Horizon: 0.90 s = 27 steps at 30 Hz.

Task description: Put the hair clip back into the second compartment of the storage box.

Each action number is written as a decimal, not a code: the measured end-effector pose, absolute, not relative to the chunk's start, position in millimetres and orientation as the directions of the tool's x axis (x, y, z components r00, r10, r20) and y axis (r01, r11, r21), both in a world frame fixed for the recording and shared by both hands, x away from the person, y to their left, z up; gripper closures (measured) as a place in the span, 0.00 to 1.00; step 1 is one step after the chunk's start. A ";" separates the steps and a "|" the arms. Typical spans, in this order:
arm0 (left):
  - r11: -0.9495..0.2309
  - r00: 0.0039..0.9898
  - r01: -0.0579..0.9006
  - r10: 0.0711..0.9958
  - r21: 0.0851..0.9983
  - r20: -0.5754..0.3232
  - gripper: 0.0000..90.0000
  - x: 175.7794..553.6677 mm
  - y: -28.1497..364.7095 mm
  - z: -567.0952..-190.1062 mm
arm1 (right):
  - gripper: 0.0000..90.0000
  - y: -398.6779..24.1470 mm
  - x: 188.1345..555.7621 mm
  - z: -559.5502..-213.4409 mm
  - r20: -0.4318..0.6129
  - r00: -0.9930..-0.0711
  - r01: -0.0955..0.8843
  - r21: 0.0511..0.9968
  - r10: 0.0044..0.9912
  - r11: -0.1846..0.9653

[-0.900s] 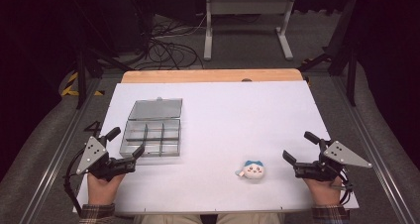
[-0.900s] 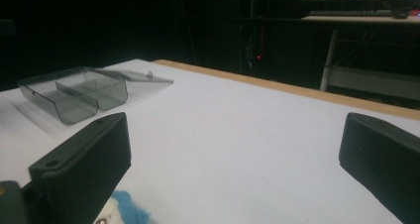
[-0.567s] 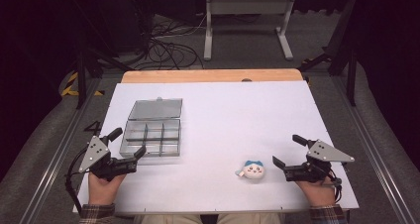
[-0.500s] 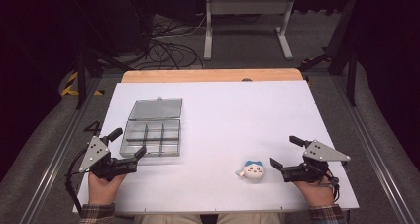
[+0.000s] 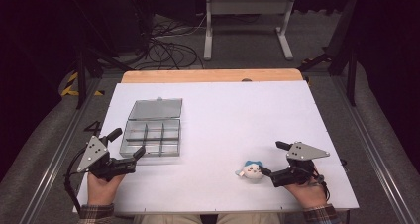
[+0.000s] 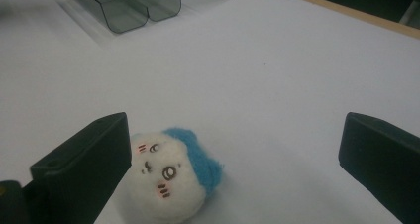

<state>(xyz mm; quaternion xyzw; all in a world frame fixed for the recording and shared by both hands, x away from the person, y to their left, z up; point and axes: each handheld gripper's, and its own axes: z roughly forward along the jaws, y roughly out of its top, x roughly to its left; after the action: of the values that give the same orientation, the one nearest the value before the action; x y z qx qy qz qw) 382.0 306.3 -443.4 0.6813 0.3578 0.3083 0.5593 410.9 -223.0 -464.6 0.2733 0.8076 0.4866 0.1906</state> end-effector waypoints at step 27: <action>-0.077 0.556 0.146 0.831 0.986 -0.017 0.03 381.7 312.3 -442.8 | 0.10 -197.5 413.5 -478.6 -0.047 -0.826 0.300 0.807 0.562 0.509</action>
<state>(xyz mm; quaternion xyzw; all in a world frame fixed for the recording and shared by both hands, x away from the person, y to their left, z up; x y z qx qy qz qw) 381.7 312.3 -442.8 0.6704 0.3645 0.2986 0.5732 413.5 -197.5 -478.6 0.2522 0.8549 0.4267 0.1532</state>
